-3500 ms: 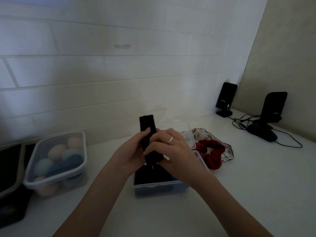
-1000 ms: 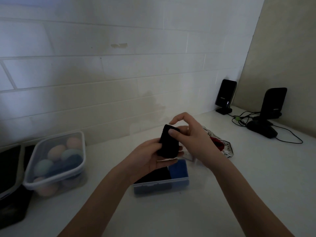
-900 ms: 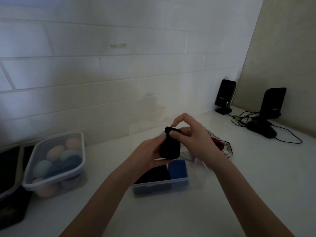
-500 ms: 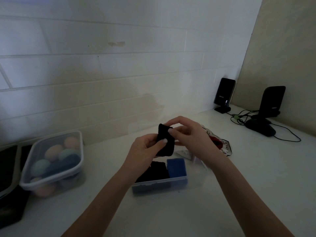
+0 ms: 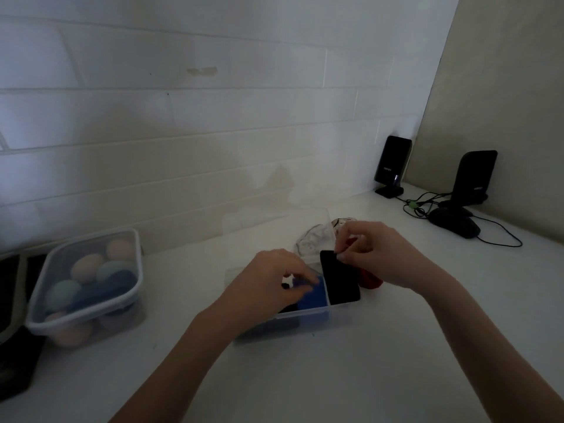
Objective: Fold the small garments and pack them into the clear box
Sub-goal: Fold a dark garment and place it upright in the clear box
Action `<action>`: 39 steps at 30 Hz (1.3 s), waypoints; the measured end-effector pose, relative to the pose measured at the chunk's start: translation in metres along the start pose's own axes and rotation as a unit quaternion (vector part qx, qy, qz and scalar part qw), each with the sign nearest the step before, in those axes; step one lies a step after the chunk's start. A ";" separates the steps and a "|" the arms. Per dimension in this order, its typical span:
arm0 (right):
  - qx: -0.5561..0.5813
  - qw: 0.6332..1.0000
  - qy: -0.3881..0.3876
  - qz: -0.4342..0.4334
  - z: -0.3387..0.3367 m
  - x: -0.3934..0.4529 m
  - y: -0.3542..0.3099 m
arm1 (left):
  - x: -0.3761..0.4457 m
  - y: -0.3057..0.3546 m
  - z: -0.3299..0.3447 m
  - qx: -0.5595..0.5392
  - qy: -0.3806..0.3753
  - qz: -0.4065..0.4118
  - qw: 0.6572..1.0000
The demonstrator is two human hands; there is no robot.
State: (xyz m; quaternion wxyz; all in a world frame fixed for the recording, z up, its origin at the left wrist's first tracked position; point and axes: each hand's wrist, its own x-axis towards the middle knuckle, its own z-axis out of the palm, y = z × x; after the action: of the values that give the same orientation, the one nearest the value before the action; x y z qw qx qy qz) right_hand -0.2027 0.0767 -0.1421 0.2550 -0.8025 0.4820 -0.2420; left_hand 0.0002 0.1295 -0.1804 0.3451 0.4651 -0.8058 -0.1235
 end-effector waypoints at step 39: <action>-0.362 0.925 -0.097 -0.067 0.019 0.003 -0.022 | -0.002 -0.004 -0.007 0.010 -0.124 -0.104 0.987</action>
State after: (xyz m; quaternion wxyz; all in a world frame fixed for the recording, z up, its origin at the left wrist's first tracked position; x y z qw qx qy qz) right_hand -0.1748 0.0864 -0.1414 -0.0246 -0.8902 0.4548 0.0113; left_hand 0.0083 0.1301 -0.1783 0.2232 0.5308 -0.7908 -0.2073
